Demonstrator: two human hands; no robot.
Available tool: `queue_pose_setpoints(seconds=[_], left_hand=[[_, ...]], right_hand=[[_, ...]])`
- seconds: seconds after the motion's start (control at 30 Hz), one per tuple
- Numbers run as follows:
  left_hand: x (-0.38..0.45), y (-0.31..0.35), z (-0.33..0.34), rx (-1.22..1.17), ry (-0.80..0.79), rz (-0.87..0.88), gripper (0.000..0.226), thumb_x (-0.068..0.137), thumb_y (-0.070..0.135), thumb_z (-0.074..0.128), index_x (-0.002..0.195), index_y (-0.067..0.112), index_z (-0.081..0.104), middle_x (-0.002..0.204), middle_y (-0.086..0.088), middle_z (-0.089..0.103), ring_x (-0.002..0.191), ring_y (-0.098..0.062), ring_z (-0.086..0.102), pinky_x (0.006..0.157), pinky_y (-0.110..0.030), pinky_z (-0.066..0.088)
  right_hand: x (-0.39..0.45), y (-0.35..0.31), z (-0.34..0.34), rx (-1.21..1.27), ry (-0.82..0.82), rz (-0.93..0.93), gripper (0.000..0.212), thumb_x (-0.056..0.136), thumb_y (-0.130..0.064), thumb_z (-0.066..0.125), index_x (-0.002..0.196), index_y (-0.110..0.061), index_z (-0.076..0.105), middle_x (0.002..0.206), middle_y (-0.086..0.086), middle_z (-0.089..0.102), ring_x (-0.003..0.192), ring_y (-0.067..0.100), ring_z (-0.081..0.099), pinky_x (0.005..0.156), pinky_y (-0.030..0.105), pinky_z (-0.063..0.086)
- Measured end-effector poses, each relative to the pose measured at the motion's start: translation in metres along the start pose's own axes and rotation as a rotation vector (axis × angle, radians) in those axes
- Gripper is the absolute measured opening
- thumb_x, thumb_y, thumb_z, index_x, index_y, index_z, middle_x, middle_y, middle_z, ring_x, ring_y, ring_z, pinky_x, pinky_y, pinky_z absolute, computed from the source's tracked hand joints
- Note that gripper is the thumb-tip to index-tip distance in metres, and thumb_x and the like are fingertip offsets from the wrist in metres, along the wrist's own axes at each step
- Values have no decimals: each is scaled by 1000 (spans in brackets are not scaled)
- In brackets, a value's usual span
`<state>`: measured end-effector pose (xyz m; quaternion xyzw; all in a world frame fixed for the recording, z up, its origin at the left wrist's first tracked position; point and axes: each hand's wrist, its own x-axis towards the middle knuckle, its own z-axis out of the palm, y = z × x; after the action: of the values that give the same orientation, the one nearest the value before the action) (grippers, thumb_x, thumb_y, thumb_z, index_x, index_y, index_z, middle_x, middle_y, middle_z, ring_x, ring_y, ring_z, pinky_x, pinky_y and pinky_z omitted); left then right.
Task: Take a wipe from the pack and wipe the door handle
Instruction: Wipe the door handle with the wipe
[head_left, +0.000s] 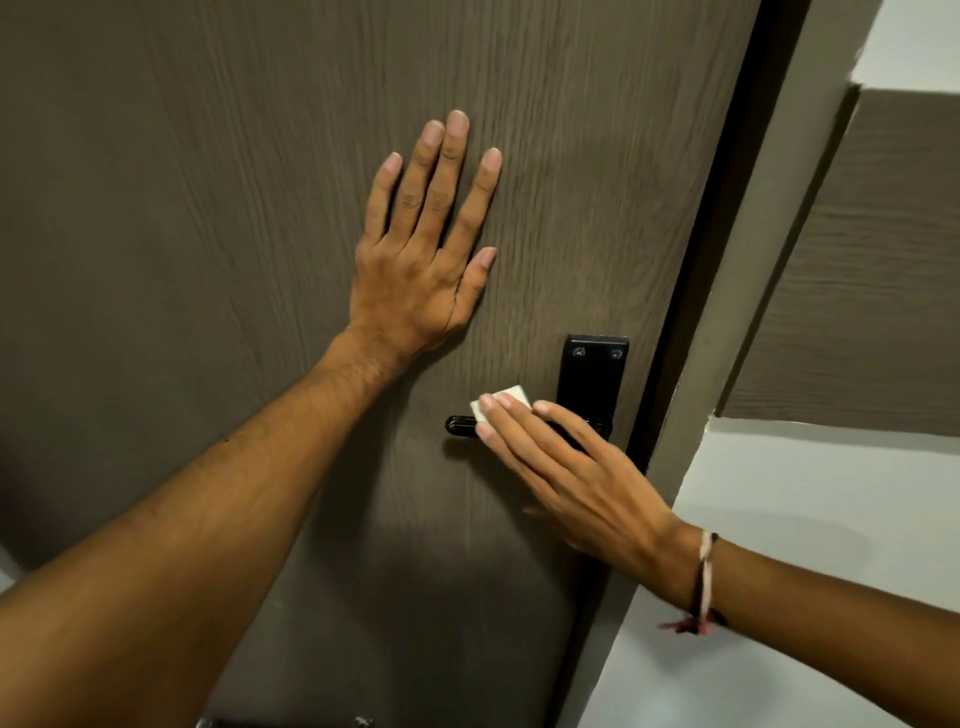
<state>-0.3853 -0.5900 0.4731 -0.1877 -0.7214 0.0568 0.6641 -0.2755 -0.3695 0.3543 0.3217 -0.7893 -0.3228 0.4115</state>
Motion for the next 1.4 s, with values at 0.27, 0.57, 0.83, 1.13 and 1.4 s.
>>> queue_pose_setpoints(seconds=[0.27,0.57,0.83,1.13,1.4], left_hand=[[-2,-2,6,-22,20,8,65,109,42,35,166,12,25,167,-23,31,158,-36,23,134,-48,8],[-3,-2,3,-60,-1,0,64,109,42,35,165,13,26,168,-22,29,159,-35,22,134,-48,7],[-4,1,-1,-56,-9,-13,64,110,41,35,166,14,25,169,-21,30,160,-34,22,134,-47,7],[-2,2,0,-44,4,-9,64,109,41,35,167,14,24,169,-21,30,160,-33,21,134,-47,7],[-2,1,2,-41,7,-13,62,109,40,33,164,12,30,166,-23,35,158,-35,25,134,-48,8]], right_hand=[[-45,29,5,-141,-23,-32,94,93,-39,63,160,3,14,168,28,7,156,43,7,121,53,12],[-32,25,11,-114,-52,-42,98,89,-32,69,161,1,12,169,26,4,157,41,1,123,51,10],[36,-24,-2,-112,36,-91,78,96,-15,43,161,4,4,169,25,10,155,39,14,130,49,0],[9,-1,-5,-82,25,-40,89,93,-23,58,162,-2,6,171,22,3,158,36,7,130,48,-6],[-43,41,-7,-67,-141,-10,104,85,-46,69,161,0,14,170,24,6,158,37,3,130,47,-8]])
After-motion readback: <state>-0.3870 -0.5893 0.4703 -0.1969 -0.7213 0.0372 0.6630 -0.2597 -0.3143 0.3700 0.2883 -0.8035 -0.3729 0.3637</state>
